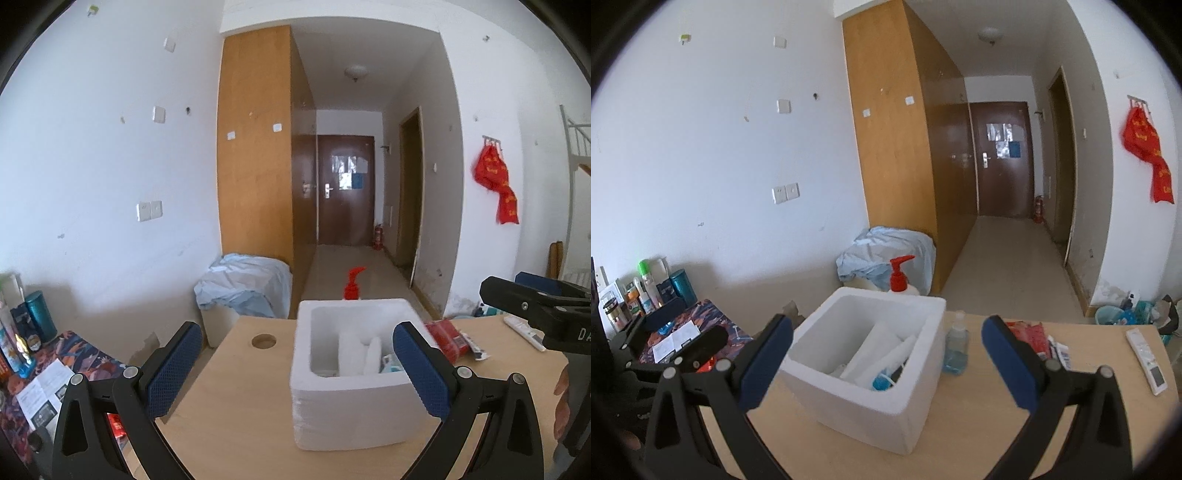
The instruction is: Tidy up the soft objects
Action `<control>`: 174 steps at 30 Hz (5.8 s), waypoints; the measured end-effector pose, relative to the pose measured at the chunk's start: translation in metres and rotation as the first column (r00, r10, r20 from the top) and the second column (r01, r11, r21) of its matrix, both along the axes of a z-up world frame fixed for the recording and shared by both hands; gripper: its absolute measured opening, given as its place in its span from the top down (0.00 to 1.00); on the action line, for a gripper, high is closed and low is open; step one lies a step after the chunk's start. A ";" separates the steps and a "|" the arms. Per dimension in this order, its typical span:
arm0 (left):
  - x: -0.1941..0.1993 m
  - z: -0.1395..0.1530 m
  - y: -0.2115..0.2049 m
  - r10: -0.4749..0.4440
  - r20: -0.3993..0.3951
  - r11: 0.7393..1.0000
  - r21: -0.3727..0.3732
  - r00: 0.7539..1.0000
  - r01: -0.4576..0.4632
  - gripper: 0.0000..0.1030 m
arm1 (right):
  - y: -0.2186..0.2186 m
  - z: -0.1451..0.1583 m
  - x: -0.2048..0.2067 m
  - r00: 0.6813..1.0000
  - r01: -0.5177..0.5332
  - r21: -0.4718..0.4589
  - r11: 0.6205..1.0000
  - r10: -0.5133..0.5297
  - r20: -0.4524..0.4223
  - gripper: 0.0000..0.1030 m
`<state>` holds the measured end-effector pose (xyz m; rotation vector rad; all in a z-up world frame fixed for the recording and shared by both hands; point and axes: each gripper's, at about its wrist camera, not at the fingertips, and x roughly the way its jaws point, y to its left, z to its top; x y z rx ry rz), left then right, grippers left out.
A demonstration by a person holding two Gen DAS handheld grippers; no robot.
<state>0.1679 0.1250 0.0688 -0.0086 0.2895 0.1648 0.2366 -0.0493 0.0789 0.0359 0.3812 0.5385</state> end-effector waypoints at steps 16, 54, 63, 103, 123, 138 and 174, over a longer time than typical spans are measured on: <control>-0.050 0.017 -0.066 -0.112 0.043 0.994 0.024 0.993 0.111 0.00 | -0.064 0.010 -0.068 0.993 0.096 0.059 0.994 -0.100 0.061 0.00; -0.116 -0.035 -0.084 -0.176 0.156 0.982 -0.044 0.972 0.185 0.00 | -0.105 -0.047 -0.143 0.979 0.141 0.108 0.984 -0.155 0.132 0.00; -0.131 -0.064 -0.093 -0.207 0.156 0.978 -0.007 0.966 0.211 0.00 | -0.103 -0.067 -0.167 0.967 0.195 0.095 0.976 -0.207 0.150 0.00; -0.202 -0.090 -0.096 -0.206 0.094 0.978 -0.019 0.974 0.208 0.00 | -0.097 -0.099 -0.246 0.955 0.269 0.077 0.960 -0.276 0.108 0.00; -0.201 -0.090 -0.099 -0.204 0.097 0.979 -0.006 0.974 0.205 0.00 | -0.095 -0.101 -0.245 0.955 0.270 0.075 0.960 -0.277 0.108 0.00; -0.201 -0.089 -0.098 -0.197 0.101 0.980 -0.010 0.975 0.199 0.00 | -0.092 -0.103 -0.246 0.953 0.273 0.075 0.959 -0.280 0.116 0.00; -0.198 -0.088 -0.100 -0.192 0.107 0.981 -0.007 0.975 0.194 0.00 | -0.094 -0.101 -0.249 0.952 0.275 0.079 0.958 -0.283 0.117 0.00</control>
